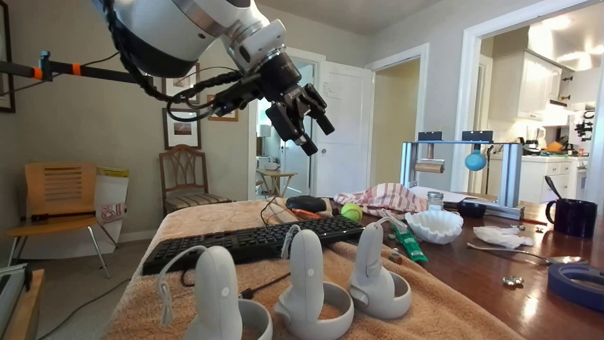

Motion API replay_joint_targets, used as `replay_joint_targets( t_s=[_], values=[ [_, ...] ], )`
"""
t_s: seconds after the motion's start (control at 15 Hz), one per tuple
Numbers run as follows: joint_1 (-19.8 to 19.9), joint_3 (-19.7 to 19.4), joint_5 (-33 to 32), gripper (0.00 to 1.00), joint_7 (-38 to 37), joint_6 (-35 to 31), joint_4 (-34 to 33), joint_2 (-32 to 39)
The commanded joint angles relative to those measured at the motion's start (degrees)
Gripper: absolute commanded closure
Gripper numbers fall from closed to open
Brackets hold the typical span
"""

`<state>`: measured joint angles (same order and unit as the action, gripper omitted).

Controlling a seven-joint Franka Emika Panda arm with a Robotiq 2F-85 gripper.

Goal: Move the white game console on the left to the right

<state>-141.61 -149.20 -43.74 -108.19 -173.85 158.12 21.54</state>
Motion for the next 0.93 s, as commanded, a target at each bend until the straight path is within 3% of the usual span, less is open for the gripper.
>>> replay_joint_targets(
  t_s=[0.0, 0.07, 0.33, 0.87],
  values=[
    [0.14, -0.36, 5.11, 0.00, 11.20, -6.30, 0.03, -8.07],
    [0.22, 0.27, 2.67, 0.00, 5.84, -2.88, 0.09, -2.95],
    [0.59, 0.10, 3.53, 0.00, 9.44, -4.84, 0.01, -6.94],
    [0.59, 0.12, 3.54, 0.00, 9.60, -4.87, -0.07, -7.07]
  ],
)
